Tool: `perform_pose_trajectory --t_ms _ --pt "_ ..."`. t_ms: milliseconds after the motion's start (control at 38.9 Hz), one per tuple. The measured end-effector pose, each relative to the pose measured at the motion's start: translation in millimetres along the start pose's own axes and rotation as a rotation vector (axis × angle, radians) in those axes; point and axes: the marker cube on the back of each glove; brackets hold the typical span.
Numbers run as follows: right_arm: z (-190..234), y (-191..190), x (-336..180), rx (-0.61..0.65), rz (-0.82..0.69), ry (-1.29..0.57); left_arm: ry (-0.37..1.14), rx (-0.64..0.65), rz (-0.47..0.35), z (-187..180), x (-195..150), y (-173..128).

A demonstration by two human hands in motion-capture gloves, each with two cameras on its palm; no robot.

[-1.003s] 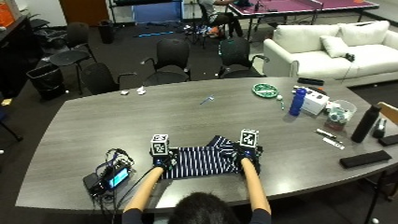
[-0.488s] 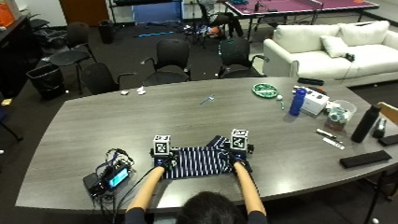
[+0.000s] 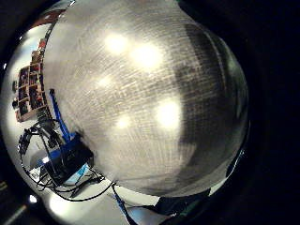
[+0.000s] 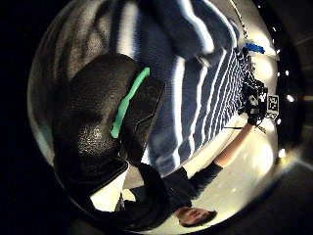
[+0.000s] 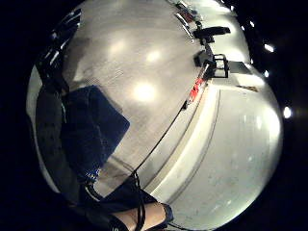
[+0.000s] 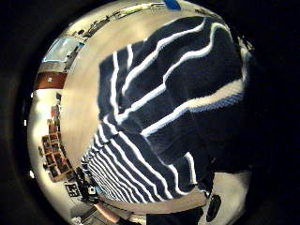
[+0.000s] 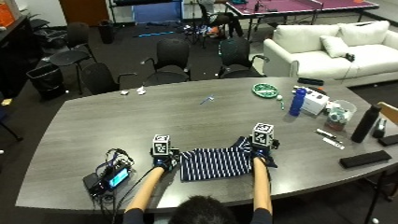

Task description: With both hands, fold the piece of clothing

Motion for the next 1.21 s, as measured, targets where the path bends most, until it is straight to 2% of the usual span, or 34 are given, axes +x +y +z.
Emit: perform_pose_trajectory --t_ms 103,257,411,463,514,591,797,900,1003,1208 --pt "-36.6 11.0 1.0 0.035 0.016 0.019 -0.003 0.006 -0.028 -15.9 -8.3 9.3" --pt "-76.1 9.4 -49.7 0.116 -0.031 0.052 0.021 0.074 -0.014 -52.7 -21.8 28.2" --pt "-124.2 68.0 -124.8 0.222 -0.173 0.055 0.049 0.106 -0.034 -82.3 -39.9 51.1" --pt "-131.7 90.4 -155.0 0.252 -0.225 0.067 0.043 0.154 -0.049 -90.7 -50.9 48.4" --pt "-130.1 111.3 -187.5 0.261 -0.271 0.089 0.029 0.235 -0.05 -96.7 -64.8 33.1" --pt "-111.9 140.1 -236.1 0.215 -0.346 0.136 0.024 0.31 -0.062 -103.0 -83.3 20.8" --pt "-53.2 244.8 -331.0 -0.102 -0.634 0.259 0.079 0.34 -0.117 -115.3 -127.4 53.4" --pt "-63.3 264.1 -344.7 -0.081 -0.721 0.195 0.077 0.351 -0.154 -116.0 -149.0 60.4" --pt "-86.6 247.8 -347.7 0.047 -0.73 0.113 0.081 0.348 -0.196 -120.1 -166.1 72.4" --pt "-146.3 230.7 -280.6 0.183 -0.701 -0.036 0.044 0.36 -0.24 -135.5 -174.8 101.4"
